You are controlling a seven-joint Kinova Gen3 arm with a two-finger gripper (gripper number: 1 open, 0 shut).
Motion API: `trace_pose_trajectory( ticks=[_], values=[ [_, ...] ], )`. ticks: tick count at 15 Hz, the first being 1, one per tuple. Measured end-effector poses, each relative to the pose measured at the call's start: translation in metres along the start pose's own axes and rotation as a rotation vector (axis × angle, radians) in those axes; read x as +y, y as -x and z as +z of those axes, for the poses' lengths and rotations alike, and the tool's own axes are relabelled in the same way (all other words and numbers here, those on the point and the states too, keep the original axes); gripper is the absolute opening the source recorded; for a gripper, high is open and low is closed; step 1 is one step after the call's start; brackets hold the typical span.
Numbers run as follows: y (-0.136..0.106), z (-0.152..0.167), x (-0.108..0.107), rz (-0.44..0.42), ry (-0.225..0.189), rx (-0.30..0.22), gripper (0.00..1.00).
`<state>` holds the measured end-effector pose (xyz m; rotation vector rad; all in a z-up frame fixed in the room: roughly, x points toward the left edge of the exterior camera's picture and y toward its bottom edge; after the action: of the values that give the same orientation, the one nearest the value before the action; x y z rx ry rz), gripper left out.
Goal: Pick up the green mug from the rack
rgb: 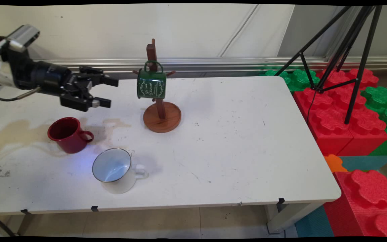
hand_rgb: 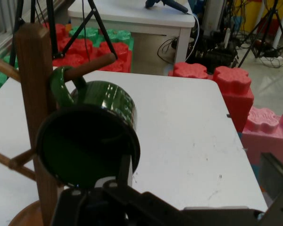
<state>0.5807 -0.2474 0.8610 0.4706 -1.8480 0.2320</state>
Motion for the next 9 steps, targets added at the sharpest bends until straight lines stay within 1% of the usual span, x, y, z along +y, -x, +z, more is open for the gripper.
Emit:
trace_pose_trajectory(
  ticks=[3, 9],
  values=[
    [0.000, 0.016, -0.007, -0.008, 0.003, 0.010, 1.00],
    [0.004, 0.047, -0.023, -0.028, -0.002, 0.027, 1.00]
  ],
)
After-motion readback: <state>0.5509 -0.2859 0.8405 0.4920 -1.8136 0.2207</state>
